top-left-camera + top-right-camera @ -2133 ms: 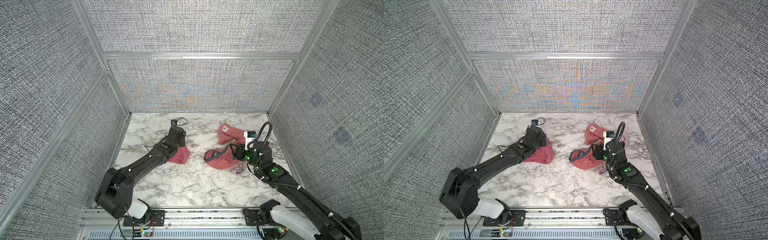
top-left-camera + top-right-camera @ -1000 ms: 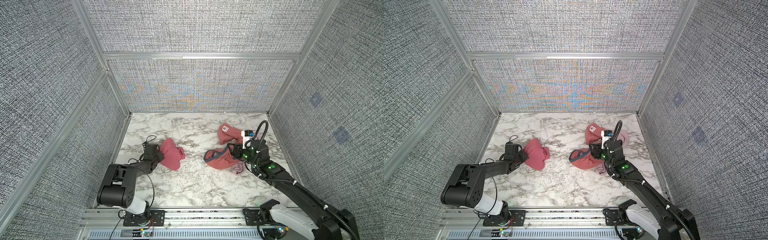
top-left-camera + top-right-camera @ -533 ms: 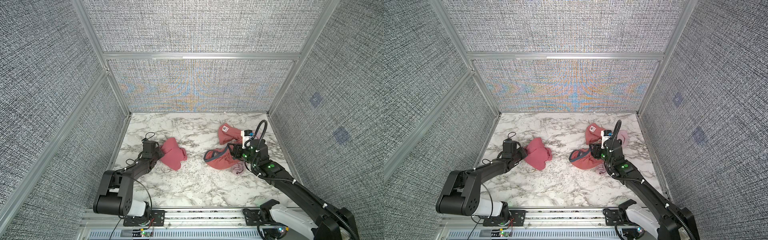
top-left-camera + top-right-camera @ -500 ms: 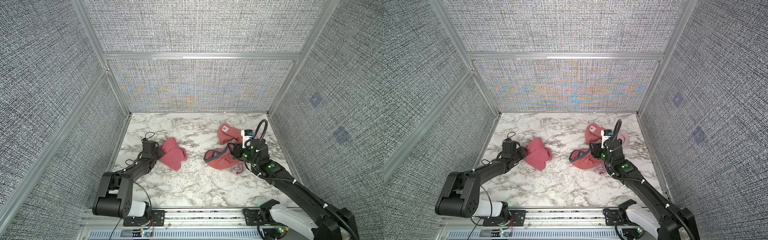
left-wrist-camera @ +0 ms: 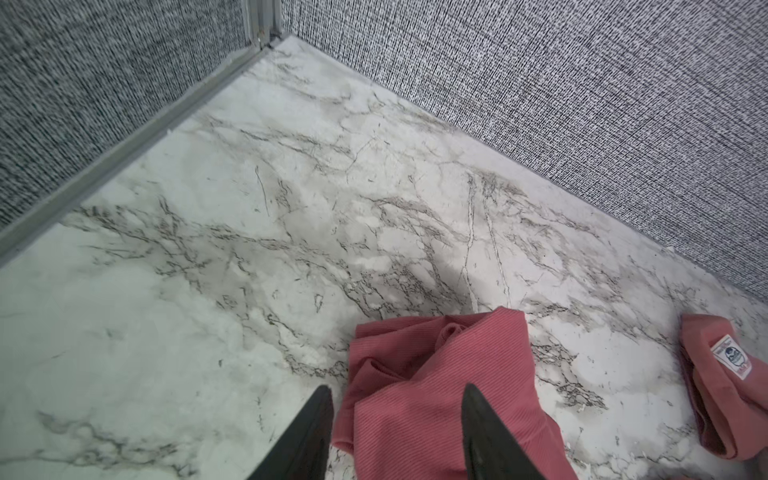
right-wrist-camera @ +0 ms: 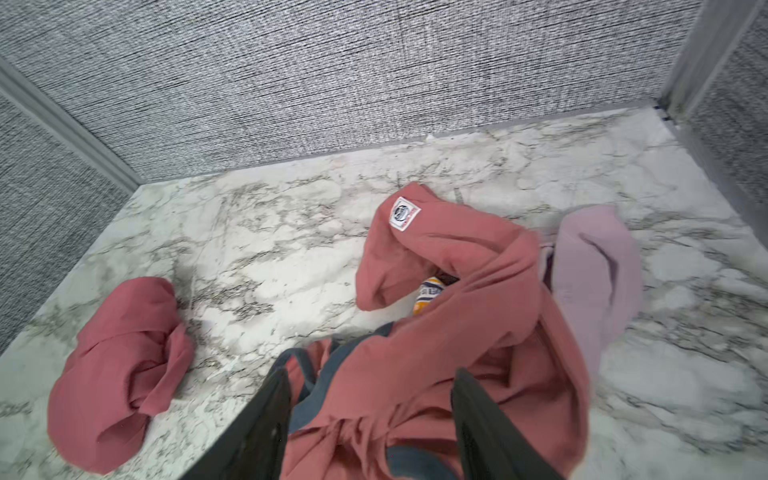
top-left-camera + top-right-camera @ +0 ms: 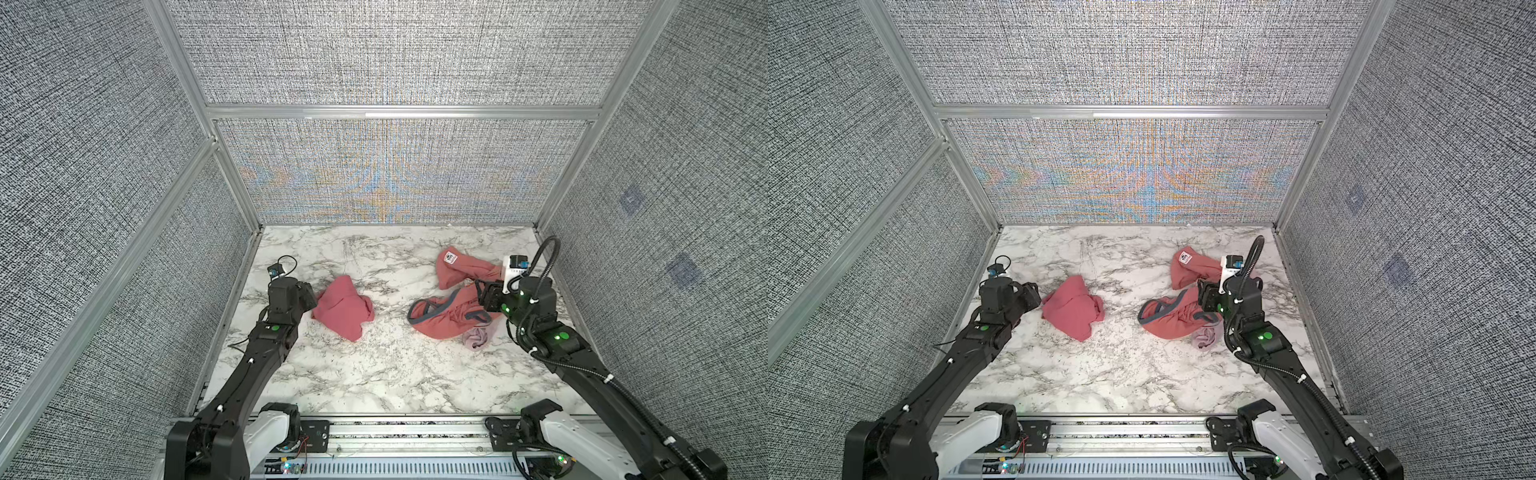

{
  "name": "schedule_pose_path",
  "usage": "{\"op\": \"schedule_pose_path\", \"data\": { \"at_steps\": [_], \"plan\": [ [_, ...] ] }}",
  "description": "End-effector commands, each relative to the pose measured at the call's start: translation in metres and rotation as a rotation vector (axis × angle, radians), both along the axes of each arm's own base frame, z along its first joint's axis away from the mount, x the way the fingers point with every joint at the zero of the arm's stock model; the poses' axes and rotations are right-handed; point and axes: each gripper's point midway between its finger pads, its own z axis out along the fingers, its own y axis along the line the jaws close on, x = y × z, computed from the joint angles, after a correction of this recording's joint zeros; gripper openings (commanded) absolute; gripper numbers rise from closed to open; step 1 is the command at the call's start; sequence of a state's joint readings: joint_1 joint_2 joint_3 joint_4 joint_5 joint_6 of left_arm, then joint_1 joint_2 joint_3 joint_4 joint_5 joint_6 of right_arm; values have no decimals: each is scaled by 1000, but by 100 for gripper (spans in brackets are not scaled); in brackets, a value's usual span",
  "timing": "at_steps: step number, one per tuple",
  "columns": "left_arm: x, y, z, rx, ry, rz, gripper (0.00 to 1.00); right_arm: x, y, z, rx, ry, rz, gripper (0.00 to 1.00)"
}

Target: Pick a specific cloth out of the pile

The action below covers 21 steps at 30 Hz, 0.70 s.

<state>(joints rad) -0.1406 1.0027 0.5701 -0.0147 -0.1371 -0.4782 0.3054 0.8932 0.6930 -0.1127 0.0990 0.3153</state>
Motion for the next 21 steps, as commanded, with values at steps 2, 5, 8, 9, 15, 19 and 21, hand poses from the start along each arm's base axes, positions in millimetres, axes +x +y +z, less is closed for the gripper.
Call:
{"op": "schedule_pose_path", "data": {
  "at_steps": [2,5,8,9,15,19,21],
  "plan": [
    [-2,9,23,110,-132,-9,54,3,-26,-10,-24,5,-103,64],
    [-2,12,29,170,-188,-11,56,9,-44,-19,-28,0,-177,66],
    [-1,20,25,236,-191,8,58,15,-63,-31,-23,-6,-253,67],
    [0,21,23,258,-189,11,59,17,-68,-35,-24,-9,-274,68],
    [6,16,9,357,-233,-55,59,22,-106,-64,-129,-4,-418,70],
    [2,19,4,409,-265,-55,59,14,-130,-81,-185,-42,-513,71],
    [0,19,4,437,-285,-61,59,9,-135,-82,-201,-50,-532,72]
  ]
}}
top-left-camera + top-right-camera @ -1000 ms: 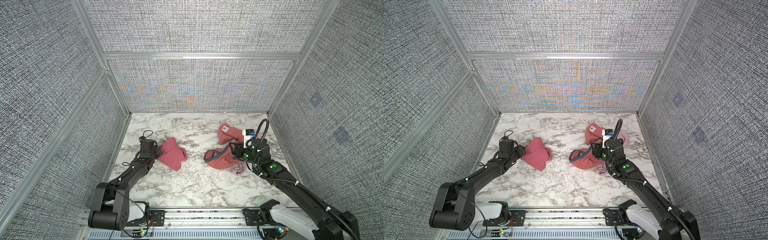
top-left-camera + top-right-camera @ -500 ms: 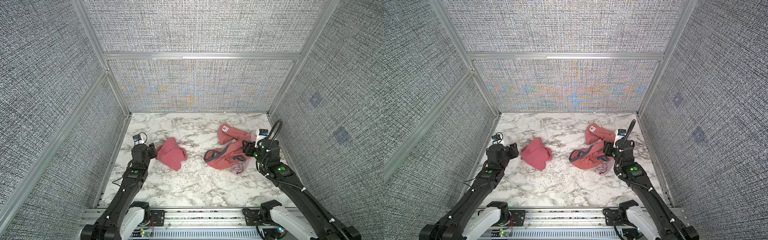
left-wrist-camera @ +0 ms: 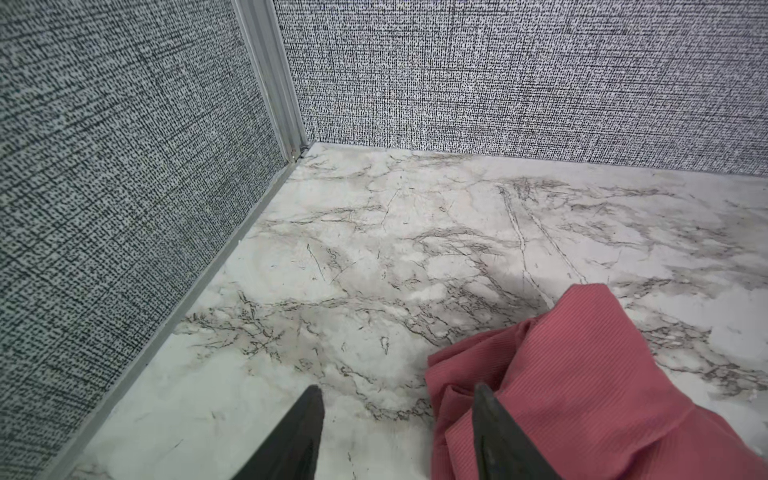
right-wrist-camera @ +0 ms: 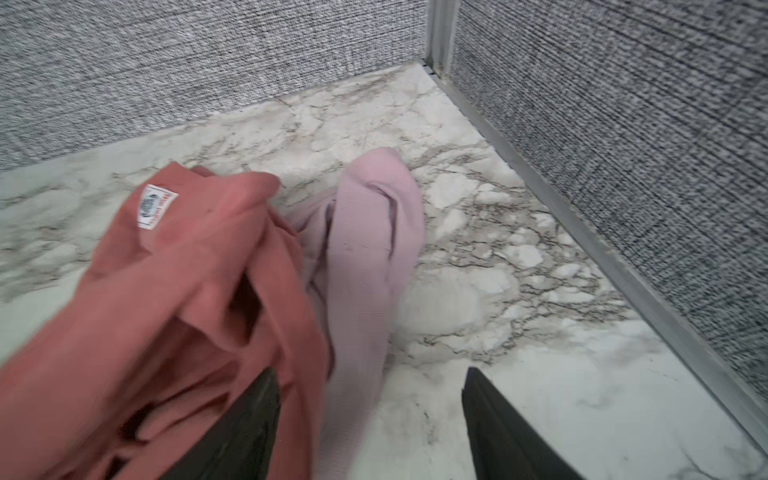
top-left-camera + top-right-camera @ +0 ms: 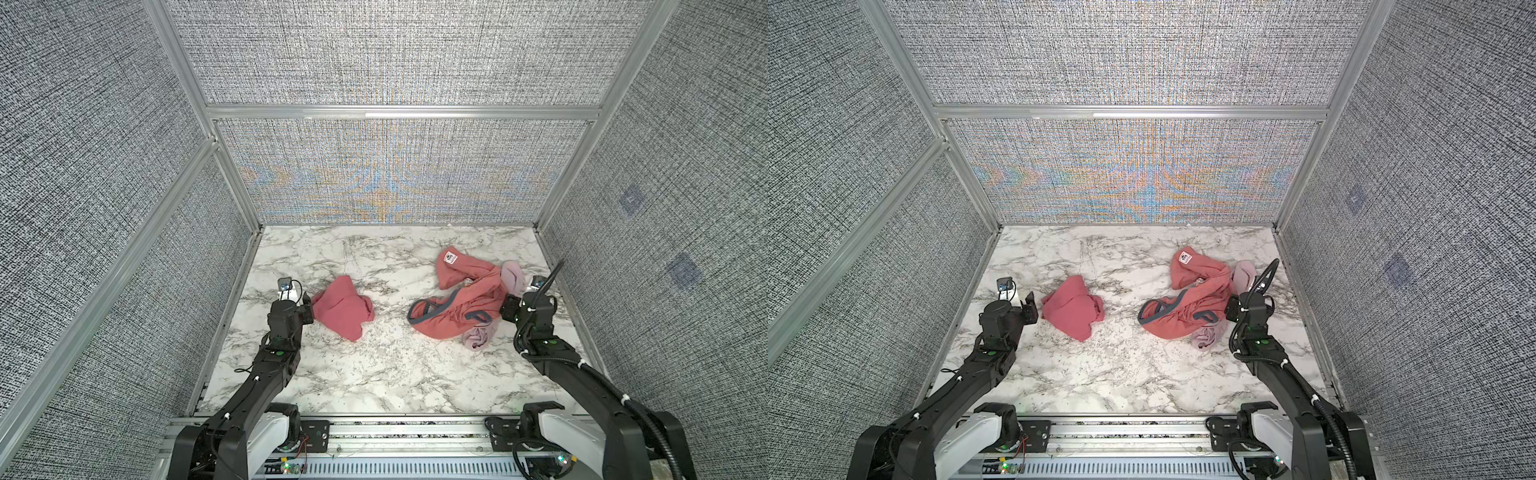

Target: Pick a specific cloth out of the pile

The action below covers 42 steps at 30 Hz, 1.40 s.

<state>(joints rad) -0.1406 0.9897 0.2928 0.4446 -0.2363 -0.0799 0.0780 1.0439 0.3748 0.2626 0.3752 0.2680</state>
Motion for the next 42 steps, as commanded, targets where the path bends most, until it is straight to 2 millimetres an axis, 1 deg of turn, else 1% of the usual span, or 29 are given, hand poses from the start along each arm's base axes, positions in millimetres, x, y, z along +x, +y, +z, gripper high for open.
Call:
{"op": "schedule_pose_path", "data": {
  "at_steps": [1,5,7,8,10,12,14,15,17,22,25,29,33,42],
  "plan": [
    [2,1,22,61,-117,-11,59,2,-14,24,-63,-141,-56,72],
    [-7,3,20,66,-167,-9,59,-3,-11,26,-72,-268,-23,74],
    [-12,5,18,68,-209,0,60,0,-7,26,-121,-303,21,76],
    [-14,5,18,73,-226,-4,60,2,-7,26,-139,-301,21,76],
    [-14,-1,15,79,-237,-40,60,6,-13,18,-145,-264,-16,77],
    [-12,-4,11,76,-220,-60,59,12,-12,12,-157,-246,-2,77],
    [-9,-1,6,56,-196,-33,59,15,-11,8,-159,-251,3,77],
    [-7,1,4,60,-187,-22,59,17,-10,11,-162,-275,8,77],
    [-6,0,1,78,-189,-33,59,19,-8,11,-180,-277,26,78],
    [-6,1,7,87,-239,-23,60,24,-7,7,-200,-285,35,78],
    [-1,3,9,104,-260,-7,60,29,-5,-1,-199,-270,47,78],
    [11,-4,8,117,-261,-44,60,33,-4,-11,-198,-255,53,78],
    [24,-7,-3,150,-238,-56,60,35,-4,-15,-197,-239,58,79],
    [31,-1,-7,130,-218,-37,61,51,-1,-22,-184,-175,98,81]
  ]
}}
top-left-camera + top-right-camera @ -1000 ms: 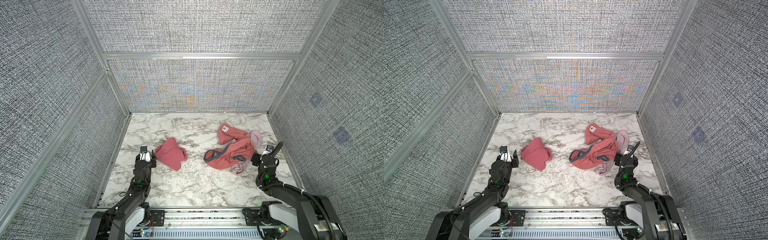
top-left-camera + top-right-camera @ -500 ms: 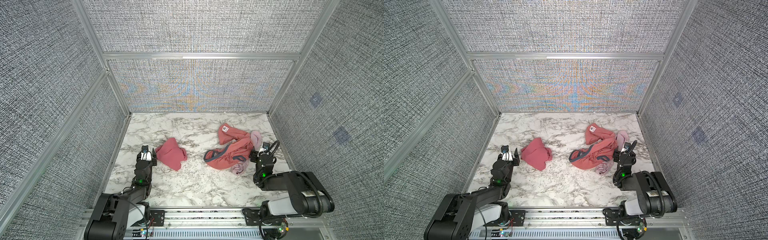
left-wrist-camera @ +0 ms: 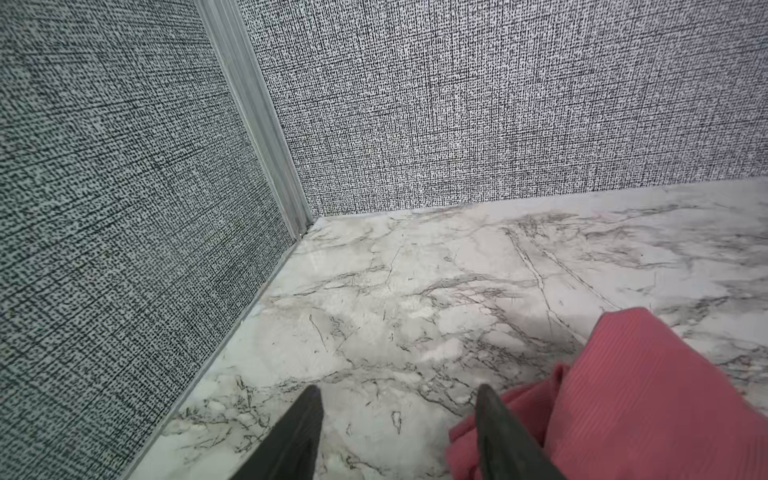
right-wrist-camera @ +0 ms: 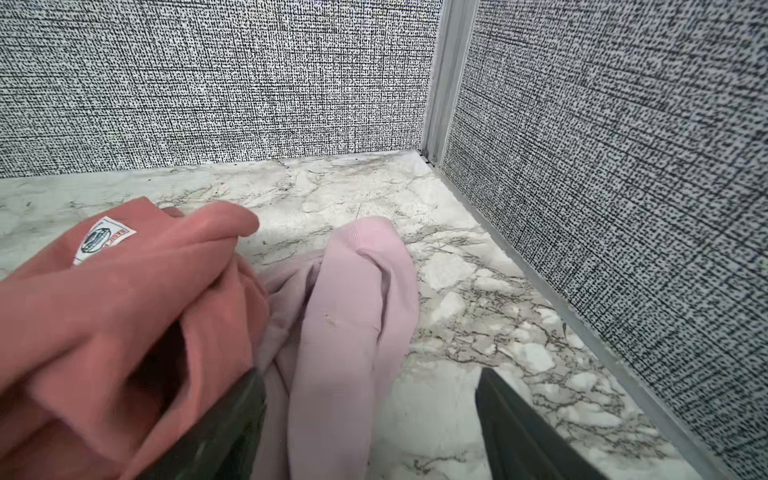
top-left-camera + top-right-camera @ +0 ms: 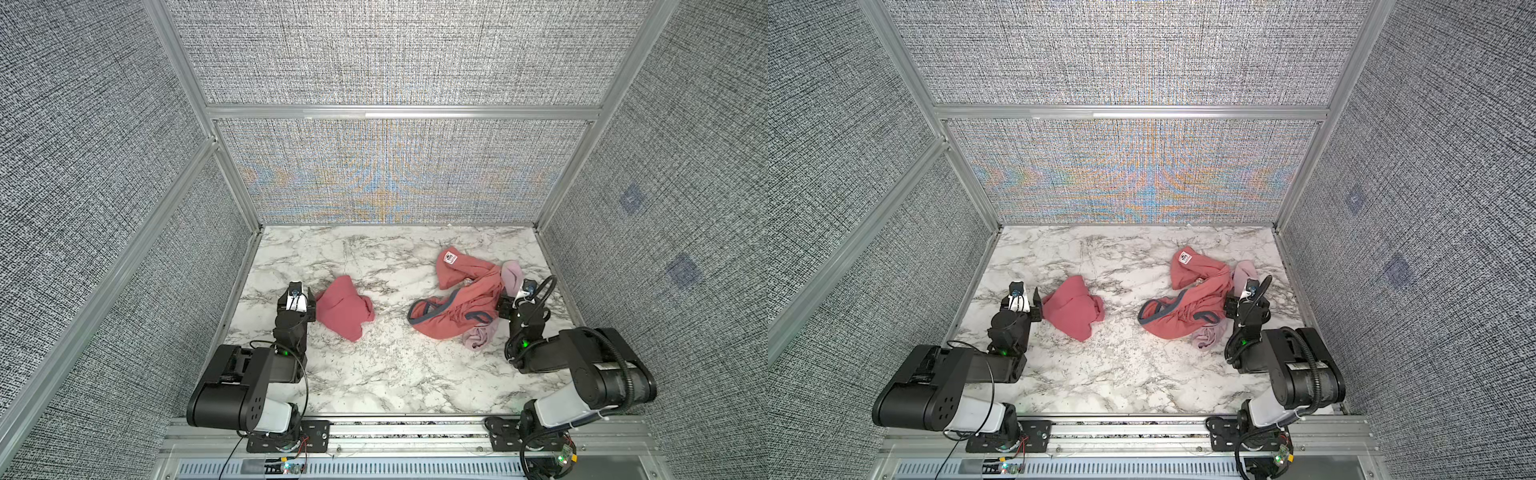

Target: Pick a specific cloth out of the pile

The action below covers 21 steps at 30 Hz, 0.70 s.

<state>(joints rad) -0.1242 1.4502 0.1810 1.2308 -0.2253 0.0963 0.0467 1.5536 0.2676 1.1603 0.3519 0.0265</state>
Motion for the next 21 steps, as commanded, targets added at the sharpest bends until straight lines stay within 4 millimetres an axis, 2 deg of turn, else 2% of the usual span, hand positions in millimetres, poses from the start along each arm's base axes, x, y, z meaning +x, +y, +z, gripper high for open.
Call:
{"op": "schedule_pose_path", "data": {
  "at_steps": [1,5,7,9,11,13,18,21],
  "plan": [
    [4,1,6,-17,-21,-5,62,4,3,-5,9,34,30,81],
    [0,6,6,-48,-41,-4,63,5,3,-6,17,37,37,83],
    [-4,10,-1,-81,-40,-6,64,5,3,-6,21,39,41,84],
    [-5,7,3,-51,-83,-28,66,5,2,-7,23,42,42,84],
    [-1,9,-6,-75,-24,-13,68,6,2,-7,26,42,41,85],
    [5,9,-6,-81,-14,-24,69,7,1,-8,32,50,38,89],
    [5,8,-5,-78,-21,-34,85,7,1,-8,33,51,39,97],
    [5,9,-5,-78,-20,-33,92,7,0,-8,33,52,38,97]
  ]
}}
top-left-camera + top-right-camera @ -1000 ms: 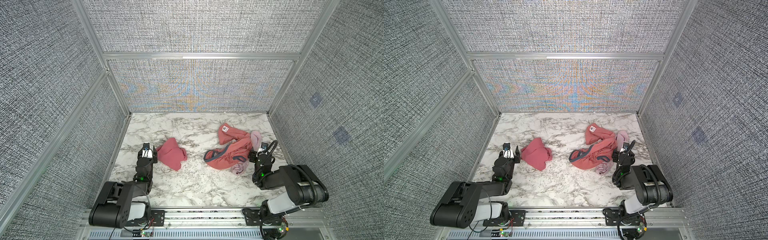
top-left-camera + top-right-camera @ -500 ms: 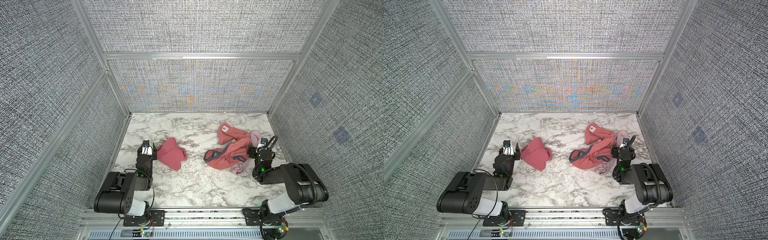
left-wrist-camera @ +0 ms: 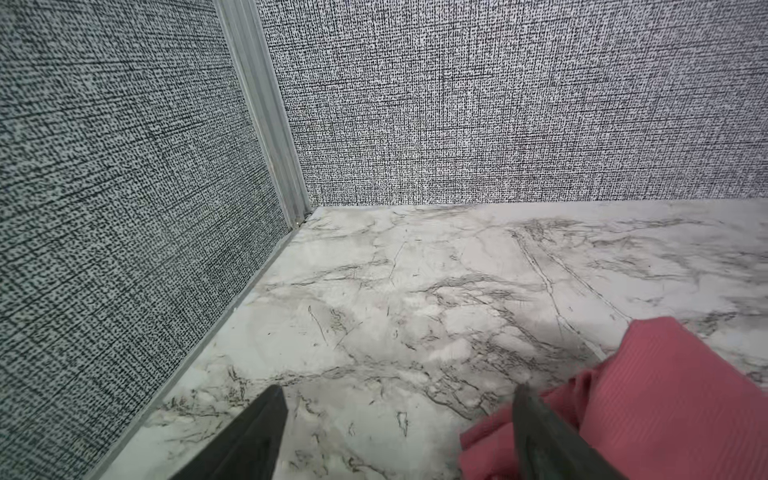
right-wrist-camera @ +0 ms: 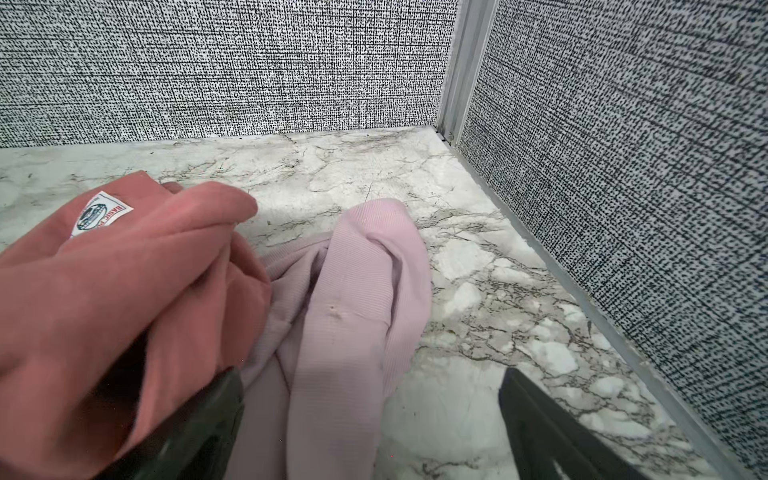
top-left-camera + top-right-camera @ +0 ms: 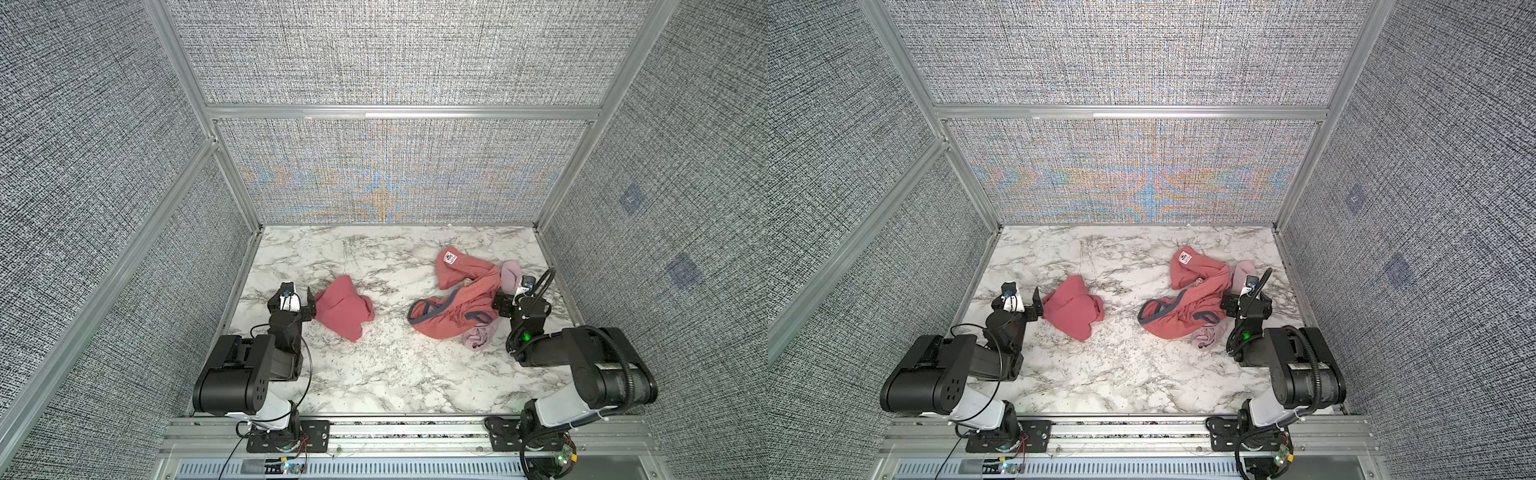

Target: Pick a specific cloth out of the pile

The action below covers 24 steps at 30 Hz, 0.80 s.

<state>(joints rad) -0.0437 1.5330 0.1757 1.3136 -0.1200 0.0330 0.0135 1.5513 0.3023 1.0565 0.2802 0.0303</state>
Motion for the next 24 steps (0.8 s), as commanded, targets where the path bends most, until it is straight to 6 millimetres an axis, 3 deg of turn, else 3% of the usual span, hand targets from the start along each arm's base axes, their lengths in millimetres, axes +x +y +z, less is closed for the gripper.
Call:
{"op": "schedule_pose_path", "data": {
  "at_steps": [1,4,24],
  "plan": [
    [1,-2,5,-5,-21,-16,93,2,1,3,13,-15,2,97],
    [1,-2,6,-4,-23,-16,99,2,1,3,15,-15,3,97],
    [2,-3,4,-5,-16,-17,99,2,1,4,14,-15,2,99]
  ]
}}
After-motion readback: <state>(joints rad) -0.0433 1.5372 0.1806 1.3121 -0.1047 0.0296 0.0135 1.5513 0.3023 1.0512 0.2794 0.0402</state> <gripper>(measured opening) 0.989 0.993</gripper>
